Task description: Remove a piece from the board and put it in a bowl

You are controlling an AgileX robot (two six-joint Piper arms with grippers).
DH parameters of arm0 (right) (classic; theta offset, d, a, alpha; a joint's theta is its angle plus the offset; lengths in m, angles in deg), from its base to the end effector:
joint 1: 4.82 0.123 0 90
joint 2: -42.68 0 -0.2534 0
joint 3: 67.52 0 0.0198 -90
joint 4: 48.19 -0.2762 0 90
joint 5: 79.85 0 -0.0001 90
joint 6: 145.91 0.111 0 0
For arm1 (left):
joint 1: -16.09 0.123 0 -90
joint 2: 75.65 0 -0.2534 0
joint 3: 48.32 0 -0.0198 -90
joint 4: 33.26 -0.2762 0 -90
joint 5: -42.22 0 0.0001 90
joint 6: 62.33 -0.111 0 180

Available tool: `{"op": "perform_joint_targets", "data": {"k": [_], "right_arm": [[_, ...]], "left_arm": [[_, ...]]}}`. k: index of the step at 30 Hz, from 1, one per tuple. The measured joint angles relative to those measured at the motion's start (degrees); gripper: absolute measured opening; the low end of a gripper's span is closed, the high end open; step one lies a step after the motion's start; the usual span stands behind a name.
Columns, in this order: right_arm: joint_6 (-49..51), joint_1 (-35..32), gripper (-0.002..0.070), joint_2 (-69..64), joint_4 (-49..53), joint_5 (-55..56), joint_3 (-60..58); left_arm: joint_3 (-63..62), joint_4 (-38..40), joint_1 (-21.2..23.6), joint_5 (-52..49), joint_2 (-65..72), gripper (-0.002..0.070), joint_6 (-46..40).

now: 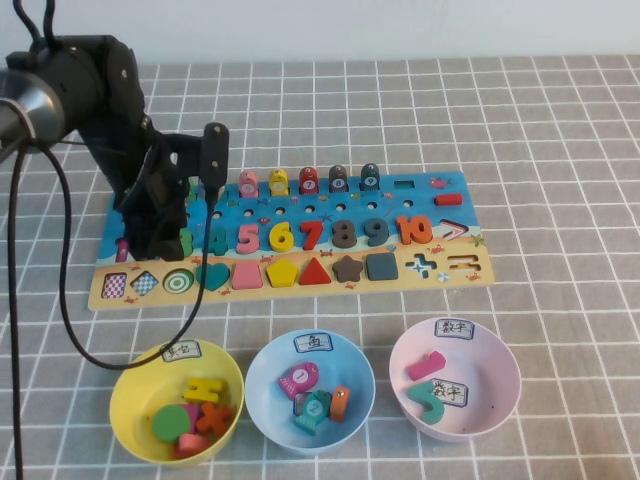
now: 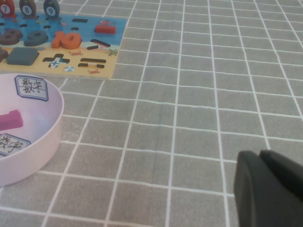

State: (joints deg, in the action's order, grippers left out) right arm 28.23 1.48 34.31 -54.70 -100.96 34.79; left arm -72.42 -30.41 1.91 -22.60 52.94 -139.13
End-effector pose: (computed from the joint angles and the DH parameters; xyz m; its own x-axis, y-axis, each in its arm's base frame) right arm 0.1282 0.0187 0.1660 -0.2919 -0.0284 -0.9560 -0.1473 0.9890 0.0156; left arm 0.4360 -0.1153 0.1622 0.0078 0.9960 -0.0891 0.9856 0.0075 0.1691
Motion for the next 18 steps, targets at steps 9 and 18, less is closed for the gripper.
{"op": "perform_joint_targets", "data": {"k": [9, 18], "right_arm": [[0.0, 0.0, -0.0018, 0.0, 0.0, 0.0, 0.0], [0.0, 0.0, -0.0018, 0.0, 0.0, 0.0, 0.0]], "left_arm": [[0.0, 1.3, 1.0, 0.6, 2.0, 0.0345, 0.0], [0.0, 3.1, 2.2, 2.9, 2.5, 0.0346, 0.0]]}}
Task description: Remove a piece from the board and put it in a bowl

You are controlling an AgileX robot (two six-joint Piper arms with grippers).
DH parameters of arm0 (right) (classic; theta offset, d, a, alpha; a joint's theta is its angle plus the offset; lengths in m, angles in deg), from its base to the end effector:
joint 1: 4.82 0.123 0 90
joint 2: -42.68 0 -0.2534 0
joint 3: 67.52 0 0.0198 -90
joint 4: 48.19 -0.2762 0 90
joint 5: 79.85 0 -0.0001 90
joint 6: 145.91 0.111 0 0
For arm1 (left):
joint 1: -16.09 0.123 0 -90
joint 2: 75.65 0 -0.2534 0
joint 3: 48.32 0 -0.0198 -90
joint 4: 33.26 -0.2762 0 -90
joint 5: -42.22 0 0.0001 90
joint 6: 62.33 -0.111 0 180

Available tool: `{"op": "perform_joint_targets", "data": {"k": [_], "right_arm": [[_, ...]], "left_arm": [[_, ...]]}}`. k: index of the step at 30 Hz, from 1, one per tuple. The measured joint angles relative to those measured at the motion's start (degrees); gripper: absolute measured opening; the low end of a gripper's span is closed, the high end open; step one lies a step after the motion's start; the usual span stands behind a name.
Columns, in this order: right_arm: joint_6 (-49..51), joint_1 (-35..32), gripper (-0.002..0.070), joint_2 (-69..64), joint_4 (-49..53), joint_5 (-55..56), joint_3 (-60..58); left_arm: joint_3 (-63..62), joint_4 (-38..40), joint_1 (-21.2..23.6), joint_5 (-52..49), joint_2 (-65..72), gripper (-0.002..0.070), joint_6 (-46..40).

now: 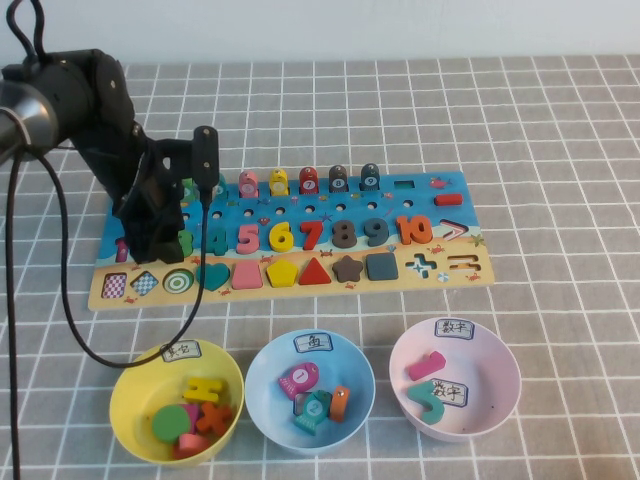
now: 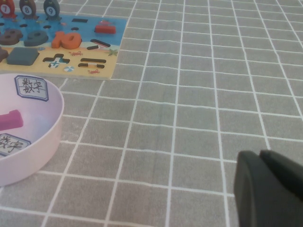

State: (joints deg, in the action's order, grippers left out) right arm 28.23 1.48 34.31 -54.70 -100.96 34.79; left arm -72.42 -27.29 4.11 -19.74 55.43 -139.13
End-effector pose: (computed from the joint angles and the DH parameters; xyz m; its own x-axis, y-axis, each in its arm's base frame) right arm 0.1282 0.0187 0.1660 -0.2919 -0.0284 -0.9560 -0.1473 0.9890 0.0156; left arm 0.4457 -0.1050 0.1438 -0.0493 0.9889 -0.1401 0.9842 0.0720 0.1617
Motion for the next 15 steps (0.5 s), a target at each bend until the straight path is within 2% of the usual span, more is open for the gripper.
{"op": "perform_joint_targets", "data": {"k": [6, 11, 15], "right_arm": [[0.0, 0.0, -0.0018, 0.0, 0.0, 0.0, 0.0], [0.0, 0.0, -0.0018, 0.0, 0.0, 0.0, 0.0], [0.0, 0.0, -0.0018, 0.0, 0.0, 0.0, 0.0]], "left_arm": [[0.0, 1.1, 0.0, 0.1, 0.0, 0.0356, -0.1], [0.0, 2.0, 0.0, 0.3, 0.0, 0.0459, -0.2], [0.0, 2.0, 0.0, 0.6, 0.0, 0.0489, -2.0]]}}
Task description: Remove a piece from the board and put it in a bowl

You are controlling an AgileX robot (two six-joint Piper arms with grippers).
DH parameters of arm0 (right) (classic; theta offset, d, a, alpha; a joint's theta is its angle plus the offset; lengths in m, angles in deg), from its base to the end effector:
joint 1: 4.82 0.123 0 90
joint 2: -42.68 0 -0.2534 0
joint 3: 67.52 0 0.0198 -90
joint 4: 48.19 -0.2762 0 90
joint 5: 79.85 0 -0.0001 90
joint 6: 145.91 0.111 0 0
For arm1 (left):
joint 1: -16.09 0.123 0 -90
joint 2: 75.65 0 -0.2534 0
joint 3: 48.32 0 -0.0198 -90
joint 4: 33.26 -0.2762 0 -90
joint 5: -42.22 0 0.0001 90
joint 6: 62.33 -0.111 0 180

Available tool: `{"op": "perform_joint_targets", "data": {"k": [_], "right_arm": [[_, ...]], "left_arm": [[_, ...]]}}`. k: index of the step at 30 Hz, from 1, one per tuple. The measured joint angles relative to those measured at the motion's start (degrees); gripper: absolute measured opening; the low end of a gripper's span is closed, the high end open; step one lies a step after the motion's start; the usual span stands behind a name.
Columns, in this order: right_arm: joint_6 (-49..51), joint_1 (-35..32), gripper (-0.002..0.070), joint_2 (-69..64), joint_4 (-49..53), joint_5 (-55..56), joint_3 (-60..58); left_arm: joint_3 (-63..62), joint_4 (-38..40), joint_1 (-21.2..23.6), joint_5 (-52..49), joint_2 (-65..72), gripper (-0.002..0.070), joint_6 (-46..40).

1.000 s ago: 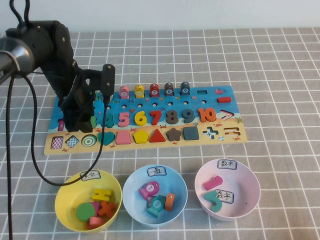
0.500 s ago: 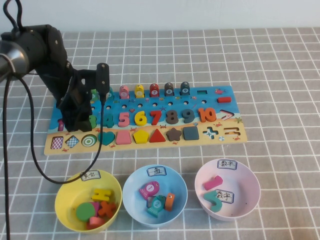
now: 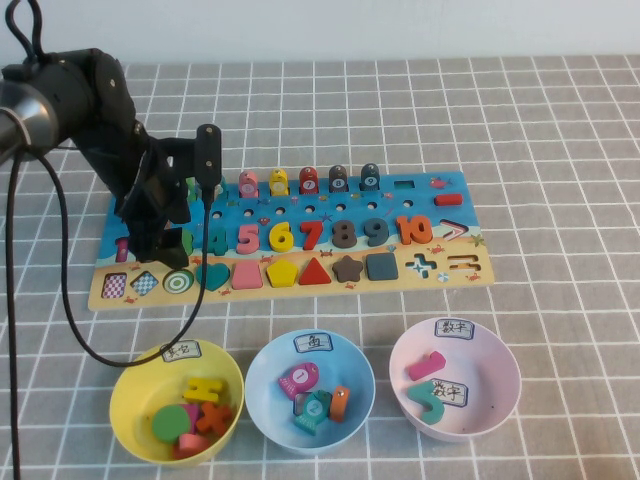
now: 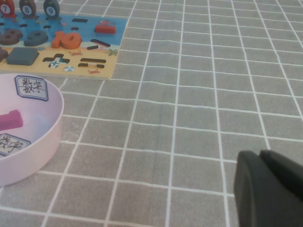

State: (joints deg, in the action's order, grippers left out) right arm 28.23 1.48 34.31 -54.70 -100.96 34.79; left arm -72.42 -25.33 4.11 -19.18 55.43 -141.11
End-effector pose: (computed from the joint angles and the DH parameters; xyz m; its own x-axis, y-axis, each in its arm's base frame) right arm 0.1282 0.0187 0.1660 -0.2919 -0.0284 -0.9560 -0.1473 0.9890 0.0156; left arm 0.4462 -0.1084 0.1444 -0.0259 0.9855 -0.1678 0.9844 0.0544 0.1676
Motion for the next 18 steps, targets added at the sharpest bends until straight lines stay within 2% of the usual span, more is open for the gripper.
{"op": "perform_joint_targets", "data": {"k": [9, 18], "right_arm": [[0.0, 0.0, -0.0018, 0.0, 0.0, 0.0, 0.0], [0.0, 0.0, -0.0018, 0.0, -0.1, 0.0, 0.0]], "left_arm": [[0.0, 0.0, 0.0, 2.5, 0.0, 0.0491, -1.8], [0.0, 0.0, 0.0, 1.2, 0.0, 0.0442, -0.5]]}}
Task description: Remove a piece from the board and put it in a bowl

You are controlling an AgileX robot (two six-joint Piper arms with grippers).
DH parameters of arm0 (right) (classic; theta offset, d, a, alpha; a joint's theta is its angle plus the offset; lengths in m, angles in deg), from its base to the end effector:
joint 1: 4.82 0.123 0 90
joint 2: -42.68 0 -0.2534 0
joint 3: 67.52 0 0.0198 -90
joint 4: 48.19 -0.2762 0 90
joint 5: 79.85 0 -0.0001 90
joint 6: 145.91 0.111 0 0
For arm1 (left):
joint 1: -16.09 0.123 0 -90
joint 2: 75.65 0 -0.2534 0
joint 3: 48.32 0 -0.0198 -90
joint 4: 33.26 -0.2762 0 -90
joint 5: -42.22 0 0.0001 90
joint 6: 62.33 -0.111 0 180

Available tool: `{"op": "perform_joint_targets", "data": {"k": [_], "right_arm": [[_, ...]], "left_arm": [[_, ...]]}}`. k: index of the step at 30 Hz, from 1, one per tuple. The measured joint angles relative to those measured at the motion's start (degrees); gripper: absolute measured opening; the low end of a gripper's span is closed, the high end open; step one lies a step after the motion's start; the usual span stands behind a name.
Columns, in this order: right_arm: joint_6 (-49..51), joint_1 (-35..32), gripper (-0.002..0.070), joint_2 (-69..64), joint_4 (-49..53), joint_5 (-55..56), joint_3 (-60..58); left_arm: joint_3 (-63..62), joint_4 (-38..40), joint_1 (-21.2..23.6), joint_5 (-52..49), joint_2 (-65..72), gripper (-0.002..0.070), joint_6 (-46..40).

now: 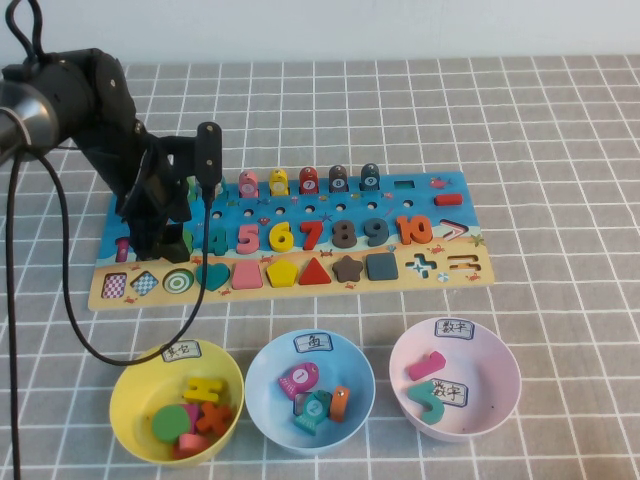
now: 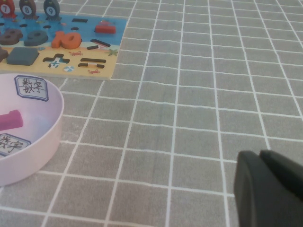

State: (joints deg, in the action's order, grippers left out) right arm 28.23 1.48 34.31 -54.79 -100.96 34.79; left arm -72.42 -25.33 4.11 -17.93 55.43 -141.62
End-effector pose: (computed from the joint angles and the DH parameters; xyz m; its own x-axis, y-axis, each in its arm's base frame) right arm 0.1282 0.0188 0.1660 -0.2921 -0.0270 -0.9560 -0.1474 0.9889 0.0171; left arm 0.4485 -0.1088 0.1449 -0.0163 0.9853 -0.1702 0.9806 0.0491 0.1899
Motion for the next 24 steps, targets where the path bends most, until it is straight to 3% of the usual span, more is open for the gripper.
{"op": "perform_joint_targets", "data": {"k": [24], "right_arm": [[0.0, 0.0, -0.0018, 0.0, 0.0, 0.0, 0.0]], "left_arm": [[0.0, 0.0, 0.0, 1.2, 1.5, 0.0435, 0.0]]}}
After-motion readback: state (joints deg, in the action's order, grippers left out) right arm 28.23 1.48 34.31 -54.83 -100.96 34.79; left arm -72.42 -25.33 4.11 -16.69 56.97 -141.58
